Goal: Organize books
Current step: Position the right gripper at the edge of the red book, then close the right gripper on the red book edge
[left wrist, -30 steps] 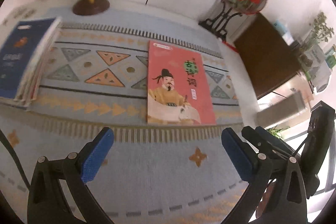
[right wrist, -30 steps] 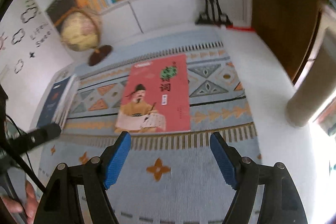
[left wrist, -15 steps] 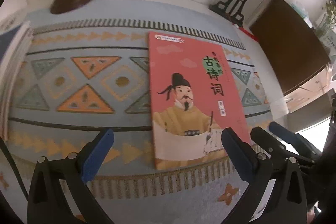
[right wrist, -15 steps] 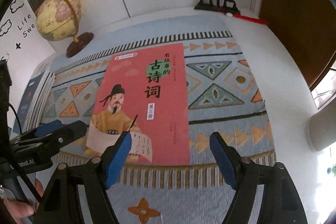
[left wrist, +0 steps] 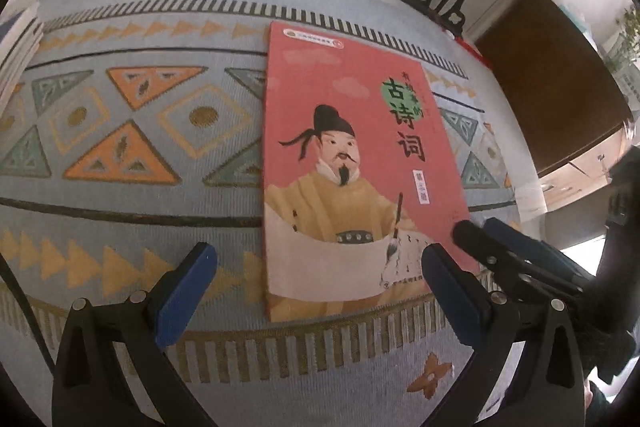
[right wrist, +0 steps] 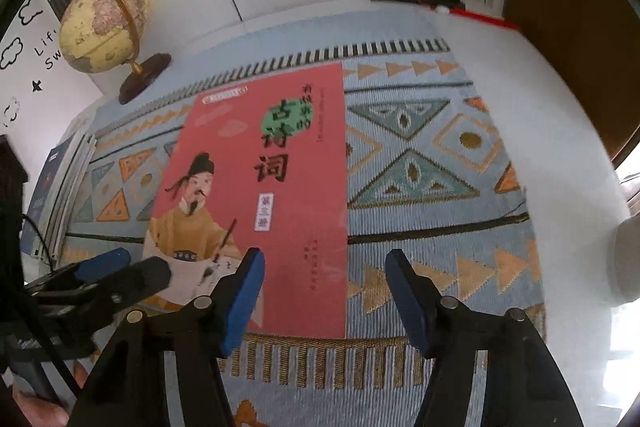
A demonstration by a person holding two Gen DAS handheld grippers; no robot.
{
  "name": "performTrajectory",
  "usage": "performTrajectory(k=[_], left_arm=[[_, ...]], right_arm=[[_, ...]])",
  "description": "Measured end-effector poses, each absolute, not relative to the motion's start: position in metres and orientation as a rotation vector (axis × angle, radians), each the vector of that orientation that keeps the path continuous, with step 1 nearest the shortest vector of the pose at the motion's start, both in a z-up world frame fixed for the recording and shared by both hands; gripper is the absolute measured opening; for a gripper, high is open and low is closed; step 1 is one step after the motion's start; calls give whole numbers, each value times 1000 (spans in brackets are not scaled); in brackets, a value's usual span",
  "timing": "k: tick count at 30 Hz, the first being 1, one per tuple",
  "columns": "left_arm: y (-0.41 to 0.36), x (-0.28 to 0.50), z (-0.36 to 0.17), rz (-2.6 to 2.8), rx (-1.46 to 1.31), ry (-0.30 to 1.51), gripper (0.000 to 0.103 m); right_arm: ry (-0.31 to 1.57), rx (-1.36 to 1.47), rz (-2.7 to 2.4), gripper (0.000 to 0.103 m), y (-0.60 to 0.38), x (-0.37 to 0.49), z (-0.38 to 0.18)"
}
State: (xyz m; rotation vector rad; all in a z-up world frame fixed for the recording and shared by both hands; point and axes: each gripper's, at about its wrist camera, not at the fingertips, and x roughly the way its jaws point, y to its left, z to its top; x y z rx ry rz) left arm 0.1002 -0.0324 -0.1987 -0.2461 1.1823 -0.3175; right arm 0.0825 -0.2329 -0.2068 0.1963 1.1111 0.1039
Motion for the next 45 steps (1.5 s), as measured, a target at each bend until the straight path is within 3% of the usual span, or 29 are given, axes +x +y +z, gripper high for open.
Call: performTrajectory(k=[10,24,33,41,44,45], left_arm=[[-41,97,-197,-337,-270,1155,102],[-40,97,-199,-393,-334,1152,102],[-59,89,-201,-405,-132,1137,102],[-72,81,-205,-412,39,1115,102],[-70,80,-202,-439,35,1111,102],[-71,80,-202,-447,41,1110,102]], right_arm=[[1109,232,170,61,-228,86,-211],[1096,557,296,60,-262,85,-216],[1110,563,285,61,-261,90,-216],[1029,1090,490,61,-297,92,-227],[1044,1061,462,56,-290,100,-234],[1059,1044,454,48,-285,104,-239]])
